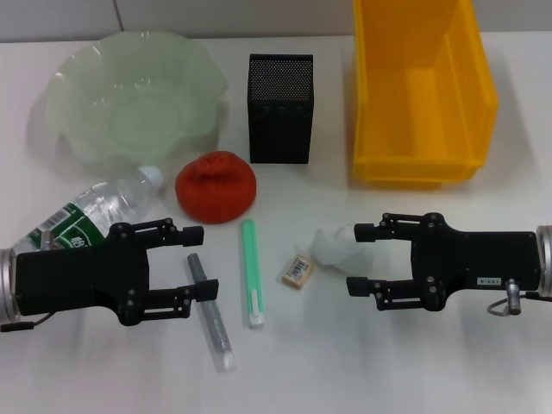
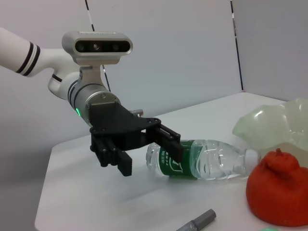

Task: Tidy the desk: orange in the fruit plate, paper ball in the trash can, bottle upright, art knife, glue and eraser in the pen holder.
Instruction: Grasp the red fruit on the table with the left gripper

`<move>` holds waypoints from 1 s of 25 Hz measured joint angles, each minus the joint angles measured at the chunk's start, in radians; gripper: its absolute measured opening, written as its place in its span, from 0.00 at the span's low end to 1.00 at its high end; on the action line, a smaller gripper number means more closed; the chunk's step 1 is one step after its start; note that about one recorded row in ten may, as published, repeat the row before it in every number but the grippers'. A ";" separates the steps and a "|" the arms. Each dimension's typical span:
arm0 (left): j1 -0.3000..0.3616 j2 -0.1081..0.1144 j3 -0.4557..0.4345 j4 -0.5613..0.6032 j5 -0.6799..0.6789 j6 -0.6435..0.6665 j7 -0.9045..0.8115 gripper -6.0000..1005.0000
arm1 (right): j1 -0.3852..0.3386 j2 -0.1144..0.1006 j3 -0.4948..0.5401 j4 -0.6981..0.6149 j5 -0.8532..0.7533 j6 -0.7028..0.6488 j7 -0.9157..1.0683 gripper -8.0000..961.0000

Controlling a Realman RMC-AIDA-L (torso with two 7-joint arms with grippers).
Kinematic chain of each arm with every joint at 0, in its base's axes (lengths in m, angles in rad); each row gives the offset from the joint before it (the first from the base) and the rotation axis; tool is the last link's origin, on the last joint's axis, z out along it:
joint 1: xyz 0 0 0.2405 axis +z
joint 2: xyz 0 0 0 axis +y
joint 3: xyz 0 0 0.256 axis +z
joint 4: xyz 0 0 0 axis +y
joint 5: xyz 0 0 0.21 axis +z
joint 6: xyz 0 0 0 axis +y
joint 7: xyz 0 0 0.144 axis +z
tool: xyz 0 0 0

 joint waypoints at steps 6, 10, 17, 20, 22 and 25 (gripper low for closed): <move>-0.008 -0.001 -0.013 0.000 0.024 -0.001 -0.001 0.75 | 0.000 0.000 -0.002 0.000 0.000 0.000 0.000 0.80; -0.010 -0.002 -0.013 0.000 0.025 -0.001 -0.001 0.75 | 0.000 0.000 -0.001 0.000 0.000 0.000 -0.001 0.80; -0.018 -0.003 -0.016 0.000 0.025 -0.007 -0.001 0.75 | 0.001 0.000 -0.001 0.000 0.000 0.000 -0.001 0.80; -0.028 -0.010 -0.036 0.000 0.025 -0.012 -0.001 0.75 | 0.003 0.000 0.000 0.000 0.000 0.000 -0.001 0.80; -0.036 -0.020 -0.063 0.000 0.025 -0.020 -0.001 0.75 | 0.003 0.000 0.001 0.000 0.000 0.000 -0.001 0.80; -0.057 -0.046 -0.119 0.000 0.025 -0.059 0.006 0.75 | 0.004 0.000 0.002 0.000 0.000 0.001 -0.001 0.80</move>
